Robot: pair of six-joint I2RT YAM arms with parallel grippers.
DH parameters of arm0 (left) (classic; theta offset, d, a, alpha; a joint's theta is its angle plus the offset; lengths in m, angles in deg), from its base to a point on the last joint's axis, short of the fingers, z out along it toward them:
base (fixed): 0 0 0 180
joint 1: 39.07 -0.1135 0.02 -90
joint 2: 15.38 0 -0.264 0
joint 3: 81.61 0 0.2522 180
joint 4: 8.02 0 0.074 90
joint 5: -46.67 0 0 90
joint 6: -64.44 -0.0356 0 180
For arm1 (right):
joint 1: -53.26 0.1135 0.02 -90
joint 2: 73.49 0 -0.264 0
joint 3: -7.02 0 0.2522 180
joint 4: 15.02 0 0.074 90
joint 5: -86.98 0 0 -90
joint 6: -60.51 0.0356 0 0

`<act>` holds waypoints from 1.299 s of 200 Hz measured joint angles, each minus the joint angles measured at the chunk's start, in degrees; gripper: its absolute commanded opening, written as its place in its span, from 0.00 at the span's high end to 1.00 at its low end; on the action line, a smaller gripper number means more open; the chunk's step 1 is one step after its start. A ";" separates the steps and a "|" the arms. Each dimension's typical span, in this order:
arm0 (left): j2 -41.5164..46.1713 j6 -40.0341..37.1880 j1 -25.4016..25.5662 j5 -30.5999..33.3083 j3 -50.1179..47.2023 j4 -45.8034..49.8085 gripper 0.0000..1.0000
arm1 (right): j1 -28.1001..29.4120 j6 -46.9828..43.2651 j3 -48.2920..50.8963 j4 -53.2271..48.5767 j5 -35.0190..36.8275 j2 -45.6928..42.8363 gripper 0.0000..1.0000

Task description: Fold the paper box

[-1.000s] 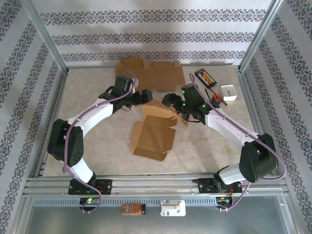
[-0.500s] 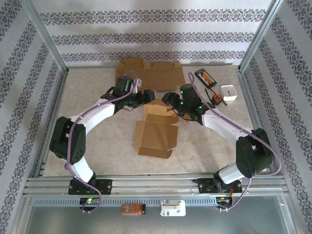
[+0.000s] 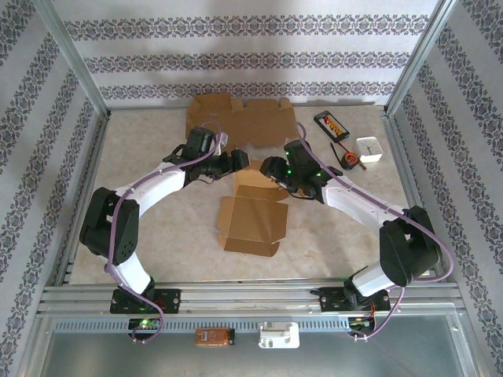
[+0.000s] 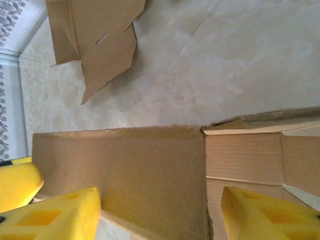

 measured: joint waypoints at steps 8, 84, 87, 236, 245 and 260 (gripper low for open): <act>0.00 0.00 0.00 0.26 -0.02 0.04 0.22 | 0.00 -1.03 -0.07 -0.61 0.02 -0.31 0.27; 0.00 -0.04 0.00 1.05 -0.02 0.31 0.22 | -0.02 -7.30 11.61 -5.22 2.97 -25.07 0.14; 0.00 -0.04 0.00 1.05 -0.02 0.31 0.22 | -0.02 -7.39 12.57 -5.22 2.97 -26.01 0.14; 0.00 -0.31 0.00 0.55 1.27 2.05 0.33 | 0.46 -11.13 22.36 12.24 4.39 -8.20 0.27; 0.00 -0.31 0.00 0.48 1.27 2.08 0.36 | 0.42 -11.28 21.62 13.00 5.14 -6.80 0.27; 0.00 -0.31 0.00 0.37 1.29 2.08 0.39 | 0.31 -11.45 20.90 14.91 5.68 -4.31 0.27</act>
